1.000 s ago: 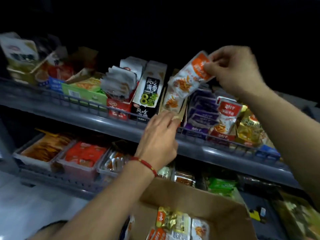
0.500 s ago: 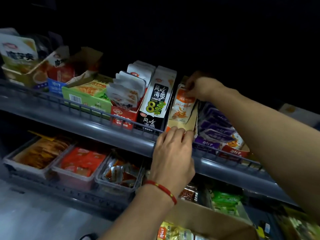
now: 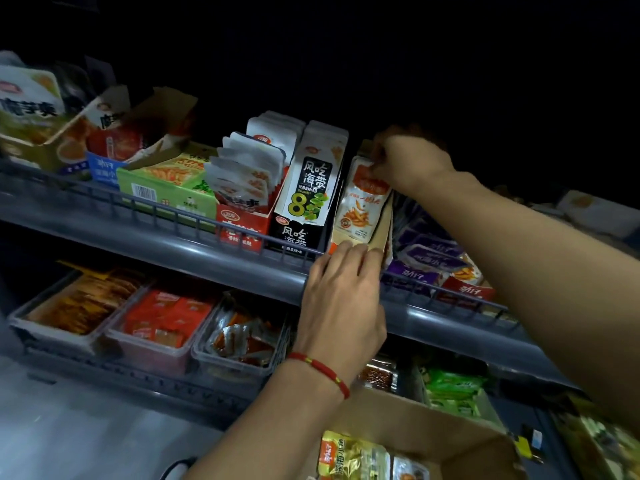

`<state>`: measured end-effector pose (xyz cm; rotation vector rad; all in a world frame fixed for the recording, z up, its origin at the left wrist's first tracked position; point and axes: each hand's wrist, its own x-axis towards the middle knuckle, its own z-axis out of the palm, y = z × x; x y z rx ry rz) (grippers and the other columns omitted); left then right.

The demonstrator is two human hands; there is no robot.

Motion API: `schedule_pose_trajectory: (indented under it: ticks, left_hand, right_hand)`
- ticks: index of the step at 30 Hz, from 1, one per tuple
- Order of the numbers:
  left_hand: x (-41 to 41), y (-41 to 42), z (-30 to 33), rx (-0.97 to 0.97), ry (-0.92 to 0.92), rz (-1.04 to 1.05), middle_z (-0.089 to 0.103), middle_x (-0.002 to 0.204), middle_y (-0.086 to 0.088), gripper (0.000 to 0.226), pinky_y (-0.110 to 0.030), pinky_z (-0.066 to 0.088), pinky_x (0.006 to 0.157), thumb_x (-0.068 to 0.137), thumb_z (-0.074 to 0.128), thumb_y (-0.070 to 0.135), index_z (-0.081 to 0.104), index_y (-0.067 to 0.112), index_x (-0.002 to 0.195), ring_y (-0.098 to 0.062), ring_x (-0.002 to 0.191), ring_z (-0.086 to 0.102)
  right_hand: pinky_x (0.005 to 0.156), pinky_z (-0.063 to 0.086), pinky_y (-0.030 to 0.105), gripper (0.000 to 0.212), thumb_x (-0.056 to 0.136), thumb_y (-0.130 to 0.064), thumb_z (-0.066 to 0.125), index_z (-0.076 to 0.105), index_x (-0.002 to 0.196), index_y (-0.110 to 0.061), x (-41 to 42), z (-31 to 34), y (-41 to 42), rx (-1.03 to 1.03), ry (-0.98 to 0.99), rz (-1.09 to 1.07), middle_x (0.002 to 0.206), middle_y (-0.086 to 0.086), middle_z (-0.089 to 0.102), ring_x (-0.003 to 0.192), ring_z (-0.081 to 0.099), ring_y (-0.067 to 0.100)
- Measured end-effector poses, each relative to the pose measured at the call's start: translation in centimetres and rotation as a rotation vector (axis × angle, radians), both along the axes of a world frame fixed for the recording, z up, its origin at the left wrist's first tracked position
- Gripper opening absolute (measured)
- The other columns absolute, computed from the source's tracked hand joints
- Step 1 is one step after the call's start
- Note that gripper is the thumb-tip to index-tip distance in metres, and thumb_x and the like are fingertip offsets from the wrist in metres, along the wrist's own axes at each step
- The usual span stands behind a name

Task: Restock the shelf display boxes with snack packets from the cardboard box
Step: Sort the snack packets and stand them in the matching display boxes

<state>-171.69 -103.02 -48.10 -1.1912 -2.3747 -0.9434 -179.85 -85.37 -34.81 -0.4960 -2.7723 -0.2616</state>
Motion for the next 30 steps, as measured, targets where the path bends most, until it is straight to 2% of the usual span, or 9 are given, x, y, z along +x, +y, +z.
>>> schedule_pose_trajectory:
  ticks: [5,9,13,16,19,22,25,28,30]
  left_hand:
    - [0.5,-0.6,-0.4,0.001,-0.001,-0.002,0.035,0.158,-0.006,0.072,-0.038,0.018,0.124,0.081,0.064,0.005,0.040,0.013,0.148,-0.022,0.150,0.025]
    - [1.8,-1.9,-0.9,0.051,0.045,0.032,0.047,0.140,-0.009,0.059,-0.039,0.046,0.107,0.074,0.067,0.001,0.057,0.010,0.131,-0.026,0.133,0.042]
    - [4.2,-3.8,-2.5,0.102,0.065,0.041,0.051,0.105,-0.003,0.035,-0.034,0.051,0.076,0.071,0.068,-0.002,0.060,0.013,0.101,-0.022,0.098,0.052]
    - [5.4,-4.6,-5.0,0.025,-0.058,-0.037,0.046,0.090,0.004,0.022,-0.037,0.048,0.065,0.075,0.060,0.005,0.055,0.020,0.089,-0.019,0.079,0.051]
    - [7.0,-3.8,-8.1,-0.291,-0.235,-0.156,0.054,0.090,0.007,0.016,-0.034,0.049,0.075,0.079,0.058,0.011,0.057,0.026,0.085,-0.016,0.085,0.057]
    - [6.9,-3.7,-13.7,-0.857,-0.546,-0.192,0.063,0.104,0.002,0.011,-0.028,0.048,0.086,0.086,0.061,0.025,0.063,0.029,0.096,-0.015,0.097,0.057]
    - [4.1,-4.5,-21.9,-1.176,-0.683,-0.111,0.066,0.121,-0.006,0.070,-0.028,0.047,0.094,0.069,0.059,0.073,0.066,0.021,0.116,-0.020,0.106,0.061]
    - [5.7,-3.5,-18.7,-1.395,-0.670,-0.232,0.066,0.105,0.001,0.045,-0.031,0.055,0.088,0.075,0.074,0.039,0.067,0.021,0.116,-0.020,0.095,0.064]
    - [7.3,-2.8,-16.2,-1.486,-0.641,-0.346,0.071,0.102,-0.001,0.042,-0.037,0.059,0.084,0.075,0.078,0.034,0.069,0.016,0.111,-0.023,0.089,0.067]
  right_hand:
    - [0.075,0.054,0.042,0.021,0.096,-0.031,0.057,0.072,0.108,-0.021,6.0,0.5,-1.5,0.135,0.281,0.208,0.106,0.007,0.072,0.099,0.067,0.031]
    - [0.076,0.053,0.041,0.027,0.096,-0.033,0.052,0.072,0.103,-0.018,13.4,-0.1,-1.8,0.062,0.388,0.372,0.099,0.003,0.069,0.089,0.064,0.022]
    - [0.072,0.041,0.011,0.020,0.100,-0.031,0.058,0.074,0.099,-0.020,22.8,-2.1,-3.0,-0.111,0.150,0.533,0.092,-0.009,0.067,0.078,0.058,0.004]
    - [0.072,0.048,0.015,0.022,0.096,-0.041,0.056,0.074,0.100,-0.030,26.4,-6.0,-2.8,-0.295,-0.218,0.503,0.093,-0.018,0.071,0.081,0.063,-0.001]
    - [0.077,0.046,0.019,0.019,0.098,-0.039,0.060,0.072,0.109,-0.030,28.6,-13.5,-1.5,-0.405,-0.559,0.437,0.097,-0.018,0.072,0.083,0.062,-0.003]
    - [0.085,0.046,0.027,0.026,0.101,-0.041,0.057,0.066,0.123,-0.031,30.0,-20.8,-0.2,-0.462,-0.801,0.318,0.106,-0.011,0.070,0.094,0.063,0.007]
    - [0.097,0.049,0.034,0.037,0.101,-0.040,0.058,0.058,0.136,-0.029,30.5,-24.4,0.1,-0.497,-0.992,0.245,0.127,-0.001,0.064,0.117,0.060,0.021]
    - [0.097,0.049,0.036,0.043,0.101,-0.043,0.057,0.054,0.141,-0.028,30.4,-25.3,0.2,-0.515,-1.001,0.250,0.127,-0.001,0.062,0.115,0.058,0.021]
    - [0.096,0.049,0.038,0.044,0.101,-0.045,0.057,0.052,0.141,-0.028,30.1,-25.3,0.2,-0.531,-0.969,0.252,0.124,-0.001,0.064,0.113,0.057,0.020]
